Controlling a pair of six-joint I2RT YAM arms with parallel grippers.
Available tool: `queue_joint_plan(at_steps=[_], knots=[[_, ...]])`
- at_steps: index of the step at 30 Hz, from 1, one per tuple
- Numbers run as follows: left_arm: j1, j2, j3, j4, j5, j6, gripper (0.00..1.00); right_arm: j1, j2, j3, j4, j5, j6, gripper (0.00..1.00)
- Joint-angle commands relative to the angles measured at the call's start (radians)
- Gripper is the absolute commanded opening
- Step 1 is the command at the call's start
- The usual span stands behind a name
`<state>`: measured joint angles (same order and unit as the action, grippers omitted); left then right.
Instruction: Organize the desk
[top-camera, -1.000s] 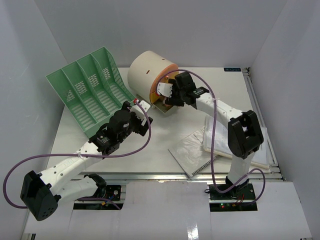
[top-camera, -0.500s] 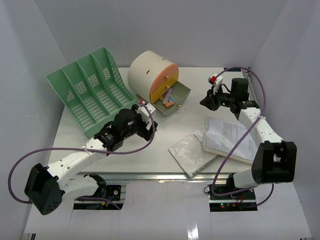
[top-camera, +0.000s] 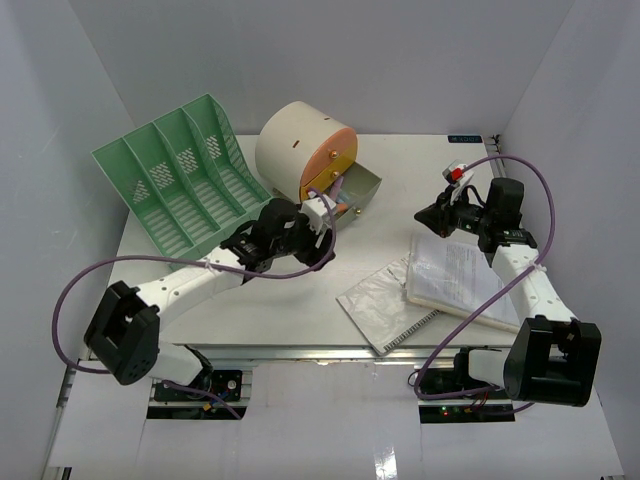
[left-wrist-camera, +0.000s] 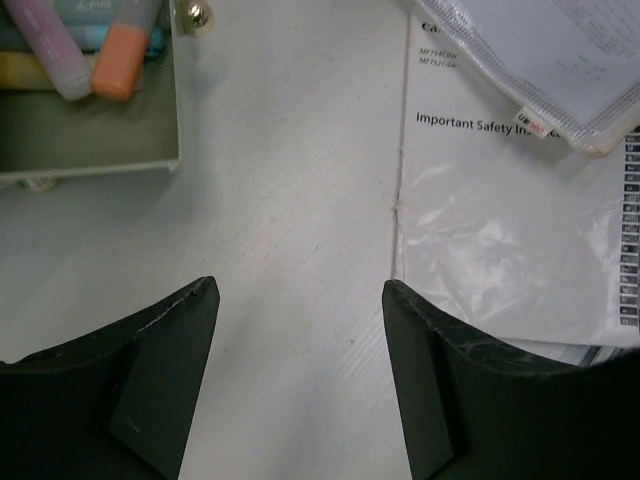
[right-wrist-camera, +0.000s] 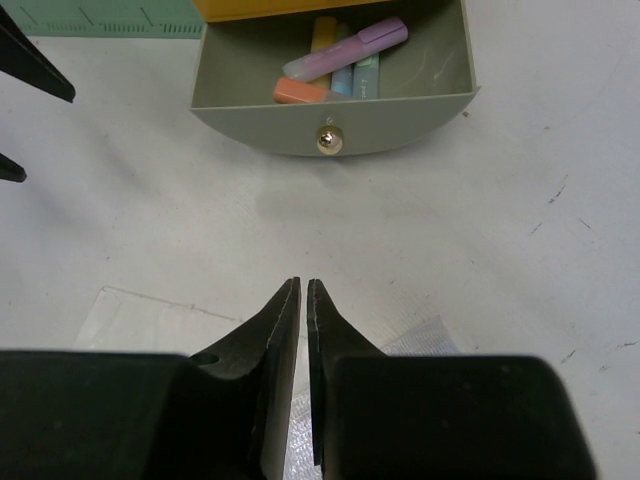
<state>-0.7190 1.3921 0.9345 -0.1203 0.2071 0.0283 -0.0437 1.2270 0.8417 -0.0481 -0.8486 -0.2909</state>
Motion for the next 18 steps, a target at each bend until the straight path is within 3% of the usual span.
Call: queue_joint_plan(at_steps=[1,6,13,18], knots=[[-0.043,0.123,0.167,0.008,0.037,-0.019,0.66,-0.002,-0.015,-0.01,0.057,-0.011,0.023,0.13],[-0.087,0.314,0.363,-0.039,-0.011,-0.019,0.44,-0.004,-0.026,-0.003,0.051,0.031,0.024,0.08],[-0.119,0.553,0.649,-0.137,-0.105,0.015,0.37,-0.004,-0.023,0.005,0.05,0.06,0.013,0.08],[-0.122,0.665,0.744,-0.168,-0.141,0.08,0.34,-0.004,-0.025,0.01,0.025,0.109,-0.008,0.08]])
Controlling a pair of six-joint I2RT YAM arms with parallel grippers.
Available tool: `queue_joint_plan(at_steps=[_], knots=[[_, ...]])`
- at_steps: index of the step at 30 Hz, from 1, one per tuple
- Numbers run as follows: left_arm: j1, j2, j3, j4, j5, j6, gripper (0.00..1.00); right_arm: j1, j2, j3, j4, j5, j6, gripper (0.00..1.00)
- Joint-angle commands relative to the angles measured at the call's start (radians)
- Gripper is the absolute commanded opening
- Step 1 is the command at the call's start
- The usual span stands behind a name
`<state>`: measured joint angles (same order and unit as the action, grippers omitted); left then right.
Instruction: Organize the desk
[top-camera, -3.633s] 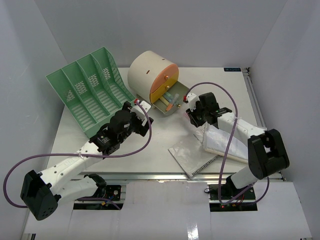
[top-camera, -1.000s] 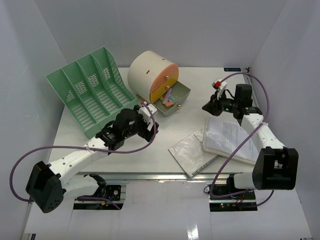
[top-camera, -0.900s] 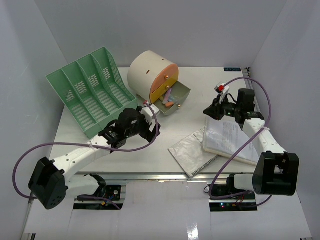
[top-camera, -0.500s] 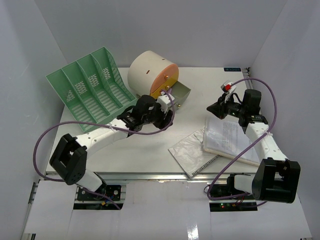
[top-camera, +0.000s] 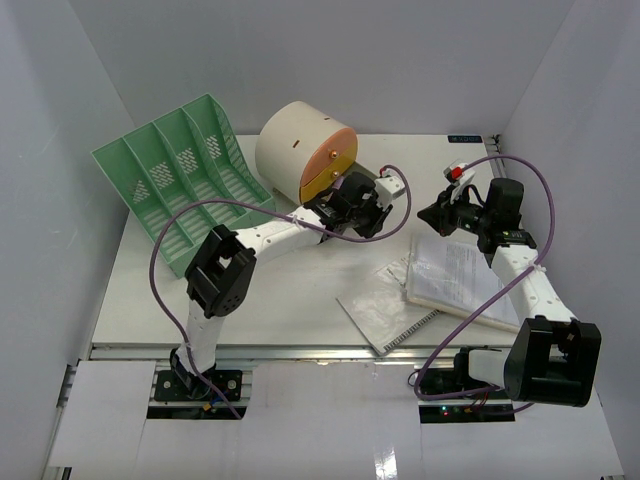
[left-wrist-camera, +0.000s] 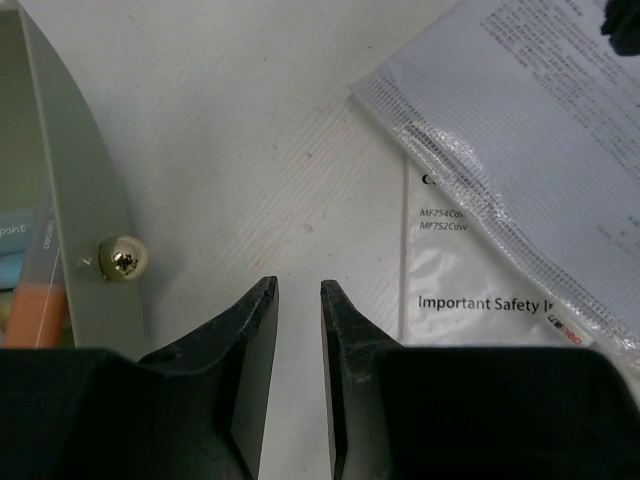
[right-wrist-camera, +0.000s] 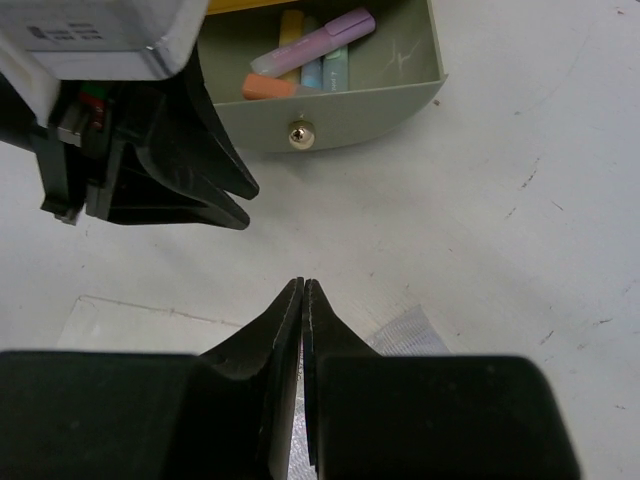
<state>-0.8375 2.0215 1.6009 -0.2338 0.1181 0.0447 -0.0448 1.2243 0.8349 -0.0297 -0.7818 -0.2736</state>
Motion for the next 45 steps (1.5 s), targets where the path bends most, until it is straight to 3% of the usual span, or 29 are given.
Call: queue_joint_plan(at_steps=[1,8,27,32,45], knots=[[-0.003,0.05,0.091,-0.055,-0.058,0.08,0.33,-0.003,-0.024,0.018,-0.002,0.051,-0.032,0.08],[-0.006,0.145,0.167,-0.066,-0.105,0.161,0.33,-0.003,-0.022,0.02,-0.009,0.071,-0.051,0.08],[-0.069,0.256,0.16,0.064,-0.481,0.418,0.38,-0.003,-0.011,0.02,-0.01,0.112,-0.065,0.08],[-0.069,0.269,0.114,0.147,-0.629,0.493,0.46,-0.002,-0.013,0.021,-0.012,0.112,-0.066,0.08],[-0.025,0.306,0.187,0.177,-0.708,0.523,0.77,-0.003,-0.014,0.022,-0.012,0.122,-0.068,0.08]])
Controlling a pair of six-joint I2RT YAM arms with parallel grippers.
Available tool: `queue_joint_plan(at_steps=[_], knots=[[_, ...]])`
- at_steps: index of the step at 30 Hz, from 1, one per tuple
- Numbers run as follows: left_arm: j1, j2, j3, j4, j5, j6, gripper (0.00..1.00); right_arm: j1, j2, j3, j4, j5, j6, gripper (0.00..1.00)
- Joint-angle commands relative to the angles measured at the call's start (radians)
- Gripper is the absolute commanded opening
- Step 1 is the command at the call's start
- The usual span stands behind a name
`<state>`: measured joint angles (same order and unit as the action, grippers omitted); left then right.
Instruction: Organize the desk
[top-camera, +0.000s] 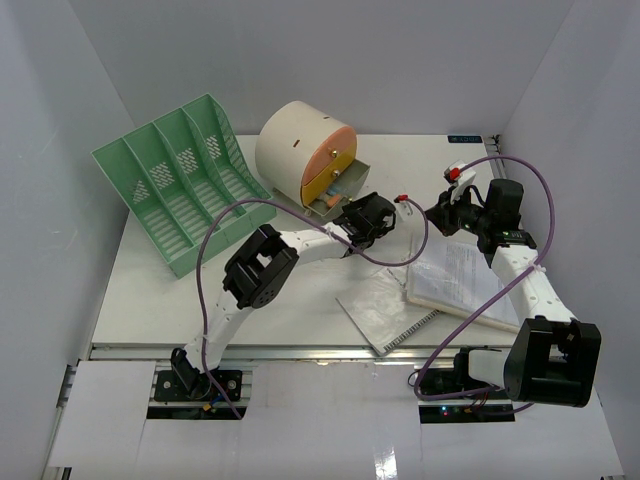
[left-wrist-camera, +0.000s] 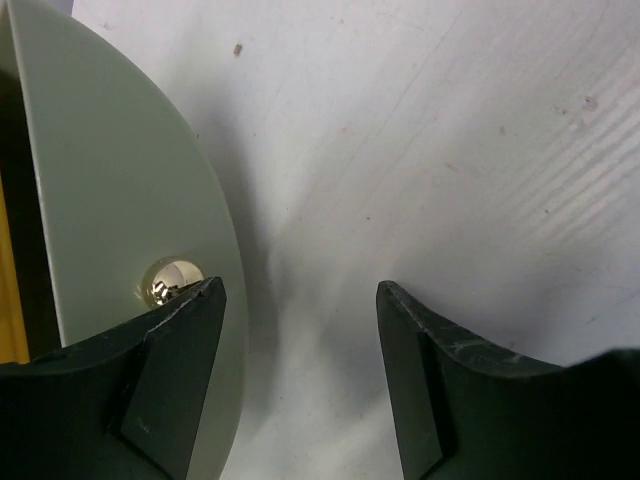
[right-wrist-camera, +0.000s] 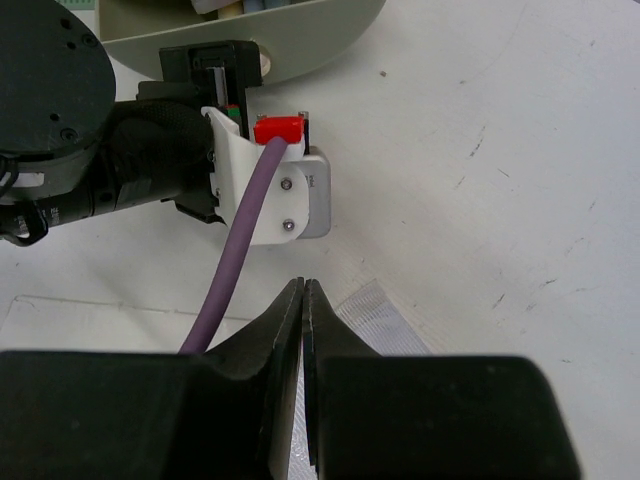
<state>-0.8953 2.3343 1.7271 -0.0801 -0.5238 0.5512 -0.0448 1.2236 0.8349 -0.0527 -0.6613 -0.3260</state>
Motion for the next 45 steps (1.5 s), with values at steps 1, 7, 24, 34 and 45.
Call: queue_joint_plan(at_steps=[1,7,24,34,45], knots=[[0.037,-0.004,0.068,0.023,-0.07,0.018,0.78,-0.003,-0.013,0.023,0.011,0.002,-0.016,0.08],[0.064,0.0,0.083,0.018,-0.078,0.017,0.85,-0.003,-0.013,0.023,0.01,0.005,-0.019,0.08],[0.13,-0.022,0.086,-0.027,-0.083,-0.026,0.89,-0.017,-0.016,0.021,0.008,0.002,-0.019,0.08],[0.111,-0.127,0.027,-0.06,0.022,-0.132,0.89,-0.02,-0.013,0.02,0.007,-0.006,-0.024,0.08],[0.147,-0.238,-0.001,-0.16,0.142,-0.24,0.8,-0.027,-0.01,0.017,0.007,-0.006,-0.025,0.08]])
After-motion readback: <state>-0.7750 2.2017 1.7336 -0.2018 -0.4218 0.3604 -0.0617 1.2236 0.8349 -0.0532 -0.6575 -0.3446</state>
